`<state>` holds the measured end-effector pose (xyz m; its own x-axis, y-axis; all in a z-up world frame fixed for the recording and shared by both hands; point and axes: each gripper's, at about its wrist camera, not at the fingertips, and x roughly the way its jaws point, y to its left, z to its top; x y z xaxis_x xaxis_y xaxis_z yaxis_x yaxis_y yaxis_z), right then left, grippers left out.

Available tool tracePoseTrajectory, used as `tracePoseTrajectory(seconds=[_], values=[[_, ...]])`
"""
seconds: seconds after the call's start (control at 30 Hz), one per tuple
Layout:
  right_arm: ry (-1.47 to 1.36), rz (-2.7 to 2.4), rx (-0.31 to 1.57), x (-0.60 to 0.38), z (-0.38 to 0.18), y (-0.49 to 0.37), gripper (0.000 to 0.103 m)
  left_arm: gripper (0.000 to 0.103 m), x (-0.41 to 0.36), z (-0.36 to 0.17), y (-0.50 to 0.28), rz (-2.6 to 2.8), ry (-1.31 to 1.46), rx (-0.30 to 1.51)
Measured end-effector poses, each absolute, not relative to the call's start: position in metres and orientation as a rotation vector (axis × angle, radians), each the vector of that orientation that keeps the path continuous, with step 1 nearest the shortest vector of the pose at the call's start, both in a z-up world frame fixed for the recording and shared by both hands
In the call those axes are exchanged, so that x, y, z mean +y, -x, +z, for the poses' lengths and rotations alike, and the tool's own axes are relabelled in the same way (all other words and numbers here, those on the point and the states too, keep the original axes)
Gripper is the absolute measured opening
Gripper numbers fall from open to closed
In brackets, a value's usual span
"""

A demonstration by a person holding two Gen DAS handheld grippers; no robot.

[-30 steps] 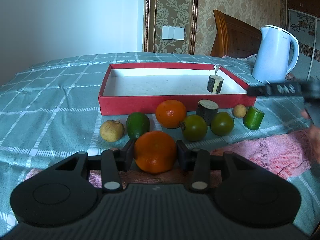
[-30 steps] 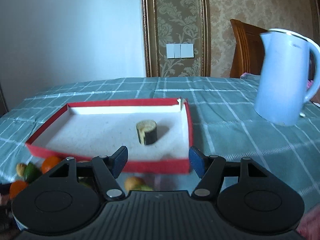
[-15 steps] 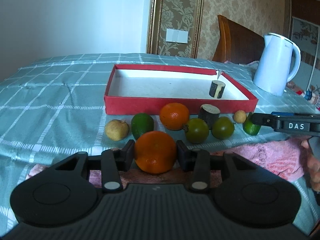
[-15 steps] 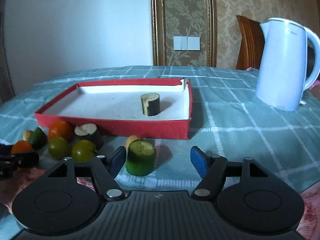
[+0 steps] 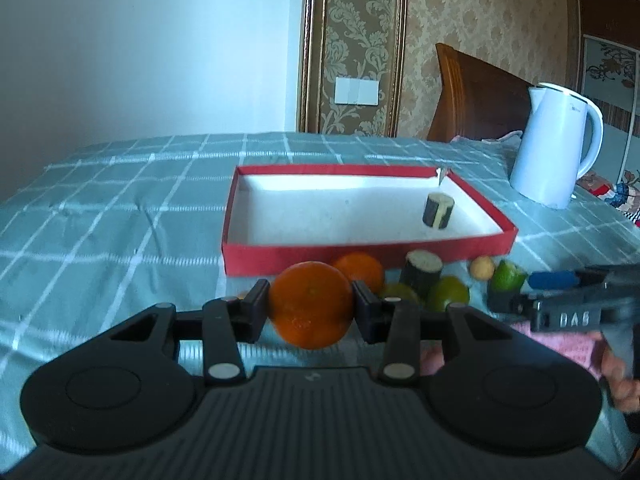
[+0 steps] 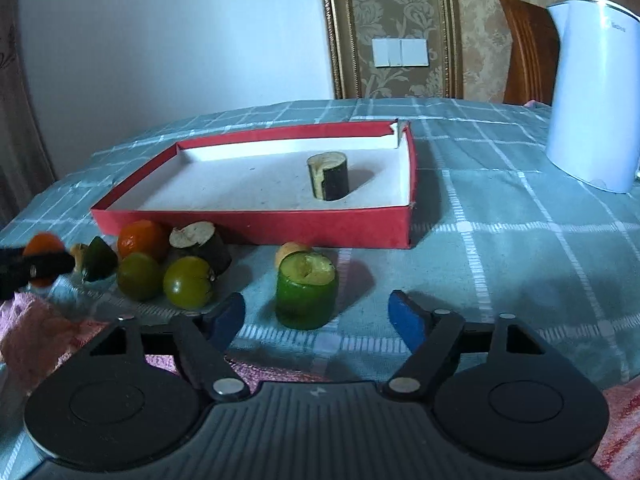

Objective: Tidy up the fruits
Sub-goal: 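Grasp the orange with the left gripper and lift it, then lower the orange into the red tray and open the left gripper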

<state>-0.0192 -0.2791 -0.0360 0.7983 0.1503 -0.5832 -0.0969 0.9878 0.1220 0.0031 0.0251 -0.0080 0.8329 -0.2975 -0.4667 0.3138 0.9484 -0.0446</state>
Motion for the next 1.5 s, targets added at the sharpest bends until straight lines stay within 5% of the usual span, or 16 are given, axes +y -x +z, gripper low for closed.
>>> tracePoseTrajectory(seconds=[0.57,1.5], values=[[-0.004,0.103,0.653,-0.266,-0.037,0.018,0.081,0.04,-0.003,0.018,-0.094,-0.282,-0.026,0.503],[-0.001,0.101,0.655,-0.261,-0.038,0.015,0.086,0.04,-0.023,-0.023,-0.216,-0.178,-0.027,0.692]])
